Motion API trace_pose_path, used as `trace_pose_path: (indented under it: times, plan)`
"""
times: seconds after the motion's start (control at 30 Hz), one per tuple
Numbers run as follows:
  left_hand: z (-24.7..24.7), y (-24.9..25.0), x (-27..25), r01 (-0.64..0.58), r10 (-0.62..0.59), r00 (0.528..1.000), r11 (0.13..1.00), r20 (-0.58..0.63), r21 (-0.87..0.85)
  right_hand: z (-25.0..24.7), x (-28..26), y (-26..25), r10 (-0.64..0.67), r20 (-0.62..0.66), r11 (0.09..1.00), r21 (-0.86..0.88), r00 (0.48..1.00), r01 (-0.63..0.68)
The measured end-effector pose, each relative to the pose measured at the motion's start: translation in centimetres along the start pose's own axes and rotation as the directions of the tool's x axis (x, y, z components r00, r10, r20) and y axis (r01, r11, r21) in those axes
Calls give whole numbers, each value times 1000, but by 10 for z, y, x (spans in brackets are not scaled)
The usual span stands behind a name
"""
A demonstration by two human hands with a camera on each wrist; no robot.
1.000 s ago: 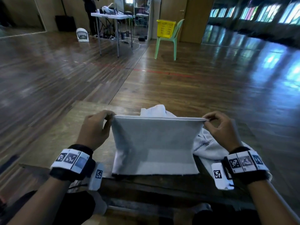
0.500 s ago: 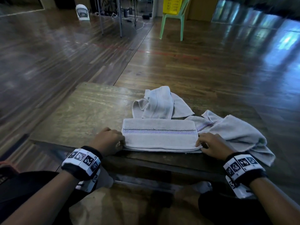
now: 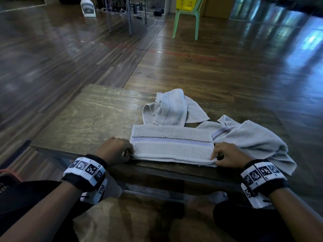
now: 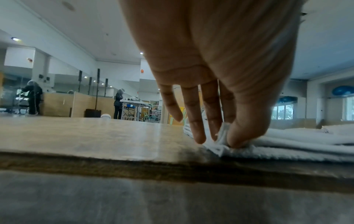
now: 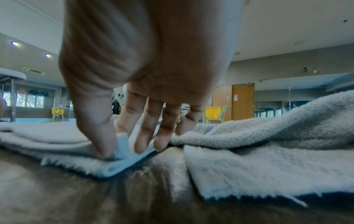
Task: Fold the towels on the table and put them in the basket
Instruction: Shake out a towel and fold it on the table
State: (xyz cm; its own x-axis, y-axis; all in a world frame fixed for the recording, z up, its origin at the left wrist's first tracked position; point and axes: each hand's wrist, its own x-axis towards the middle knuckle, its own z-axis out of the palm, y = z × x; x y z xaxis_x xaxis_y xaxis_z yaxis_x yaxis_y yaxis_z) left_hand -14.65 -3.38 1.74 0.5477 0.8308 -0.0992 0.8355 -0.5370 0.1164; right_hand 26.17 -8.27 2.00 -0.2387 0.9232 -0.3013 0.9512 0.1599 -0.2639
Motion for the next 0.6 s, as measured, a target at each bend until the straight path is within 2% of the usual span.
trace_pose_path:
  times: [0.1, 0.13, 0.17, 0.2, 0.23, 0.27, 0.3, 0.33, 0.37, 0.4, 0.47, 0.5, 0.53, 0.6]
  plan:
    - [-5, -2, 3, 9, -9, 1000, 1000, 26, 15, -3, 0, -1, 31, 56, 998, 48, 998, -34]
    - [-8, -1, 4, 16, -16, 999, 1000, -32, 22, -7, -1, -1, 34, -11, 998, 62, 999, -33]
    - [-12, 0, 5, 11, -11, 990, 1000, -143, 1, -11, -1, -1, 12, -170, 998, 56, 985, -3]
    - [-16, 0, 5, -20, 12, 949, 1000, -316, -21, -16, -3, -1, -37, -395, 998, 35, 918, 55]
    - [-22, 1, 5, -57, 39, 856, 998, -515, -19, -22, -6, -2, -84, -606, 994, 0, 791, 106]
    - [-27, 1, 4, -77, 50, 732, 997, -680, -11, -29, -9, -5, -118, -758, 990, -39, 642, 136]
    - [-32, 2, 2, -87, 47, 626, 996, -778, -9, -34, -13, -8, -131, -834, 988, -66, 536, 139]
    - [-35, 1, 1, -96, 39, 585, 995, -810, -21, -37, -16, -9, -140, -859, 987, -84, 492, 135]
    - [-34, 1, 0, -103, 35, 598, 994, -801, -33, -36, -17, -9, -153, -850, 986, -96, 504, 137]
    - [-29, 1, -2, -107, 42, 658, 994, -752, -39, -31, -16, -4, -180, -804, 982, -110, 567, 155]
    - [-11, -2, -5, -112, 94, 815, 994, -572, 3, -16, -14, 5, -218, -602, 976, -132, 768, 173]
    - [1, -5, -5, -119, 122, 878, 992, -462, 36, -6, -12, 8, -199, -466, 979, -140, 862, 150]
    - [12, -6, -6, -125, 138, 922, 990, -362, 60, 3, -11, 8, -162, -342, 982, -152, 926, 116]
    - [26, -8, -7, -121, 135, 961, 990, -242, 70, 14, -9, 7, -111, -207, 985, -153, 972, 80]
